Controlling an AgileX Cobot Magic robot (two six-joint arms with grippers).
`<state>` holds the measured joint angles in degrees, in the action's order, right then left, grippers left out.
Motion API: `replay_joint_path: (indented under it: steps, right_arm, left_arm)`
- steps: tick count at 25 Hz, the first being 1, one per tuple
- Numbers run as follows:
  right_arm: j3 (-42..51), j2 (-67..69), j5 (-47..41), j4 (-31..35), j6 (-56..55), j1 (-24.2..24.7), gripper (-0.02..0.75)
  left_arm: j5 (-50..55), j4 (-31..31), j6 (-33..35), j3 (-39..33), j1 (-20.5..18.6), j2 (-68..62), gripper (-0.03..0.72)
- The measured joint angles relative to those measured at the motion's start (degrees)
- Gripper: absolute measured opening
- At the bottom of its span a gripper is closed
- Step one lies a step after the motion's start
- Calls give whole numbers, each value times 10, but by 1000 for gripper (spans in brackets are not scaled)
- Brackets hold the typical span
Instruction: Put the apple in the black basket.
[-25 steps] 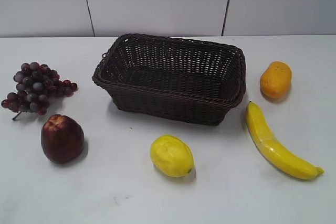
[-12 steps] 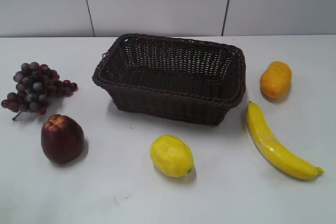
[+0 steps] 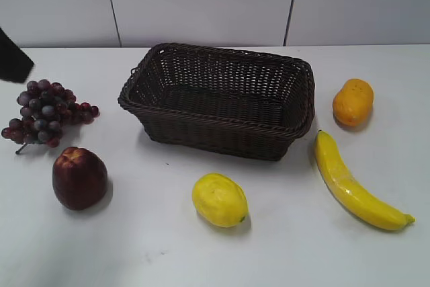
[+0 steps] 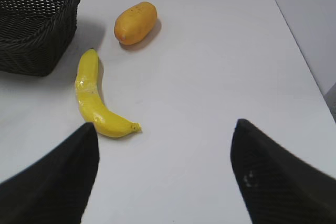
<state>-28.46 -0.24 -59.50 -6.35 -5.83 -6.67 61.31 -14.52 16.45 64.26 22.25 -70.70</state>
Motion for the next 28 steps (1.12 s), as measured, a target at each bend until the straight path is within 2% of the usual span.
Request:
replay_joint_path:
  steps: [2, 5, 14, 20, 28]
  right_arm:
    - [0, 0, 0, 0, 0, 0, 588]
    - [0, 0, 0, 0, 0, 0, 588]
    - [0, 0, 0, 0, 0, 0, 588]
    - [0, 0, 0, 0, 0, 0, 588]
    - [0, 0, 0, 0, 0, 0, 588]
  left_arm:
    - [7, 29, -19, 1, 29, -47, 614]
    - [4, 44, -28, 1, 44, -104, 614]
    - [-46, 64, -32, 2, 38, -234, 666]
    - [-55, 116, -55, 2, 37, -302, 667]
    - [-96, 104, -59, 2, 28, -347, 644]
